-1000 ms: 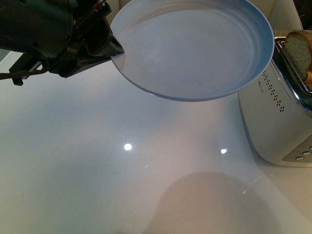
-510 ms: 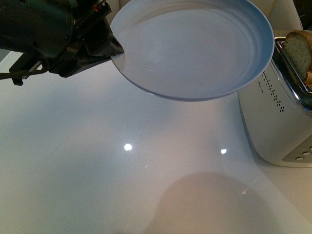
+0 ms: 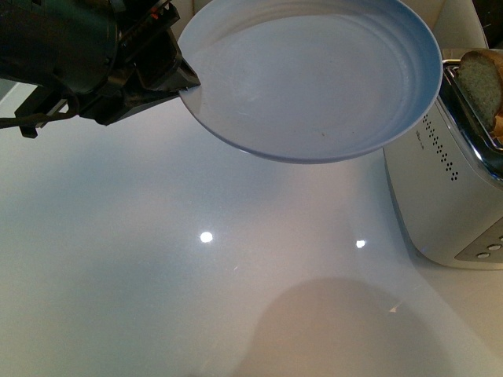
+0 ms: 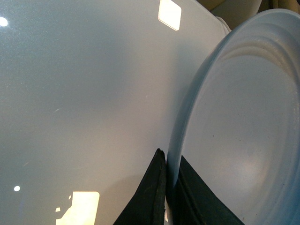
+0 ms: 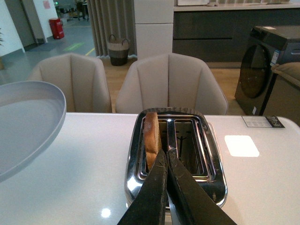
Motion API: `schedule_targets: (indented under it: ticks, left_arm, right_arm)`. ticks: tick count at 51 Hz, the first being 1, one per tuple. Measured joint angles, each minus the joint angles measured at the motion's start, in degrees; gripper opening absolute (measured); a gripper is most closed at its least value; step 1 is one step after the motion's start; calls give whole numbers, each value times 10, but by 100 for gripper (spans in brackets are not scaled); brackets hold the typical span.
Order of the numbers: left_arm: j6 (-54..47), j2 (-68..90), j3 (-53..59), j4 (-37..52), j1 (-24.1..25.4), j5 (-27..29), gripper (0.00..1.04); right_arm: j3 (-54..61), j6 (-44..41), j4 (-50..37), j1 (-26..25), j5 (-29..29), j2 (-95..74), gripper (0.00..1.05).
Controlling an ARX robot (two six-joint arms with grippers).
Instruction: Left arm holds plate, right arm toasts bread
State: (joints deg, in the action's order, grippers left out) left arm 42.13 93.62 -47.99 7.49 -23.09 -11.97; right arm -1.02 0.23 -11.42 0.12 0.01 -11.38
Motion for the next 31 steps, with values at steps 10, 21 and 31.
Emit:
schedule_targets:
  ticks: [10,21,31]
  left_arm:
    - [0,0,0,0,0,0,3]
    - [0,-1,0,0,0,0,3]
    - [0,-2,0,0,0,0,3]
  right_arm:
    - [0,0,80,0,-2,62,2]
    - [0,0,112,0,0,109,2]
    - [0,-1,113,0,0,110,29]
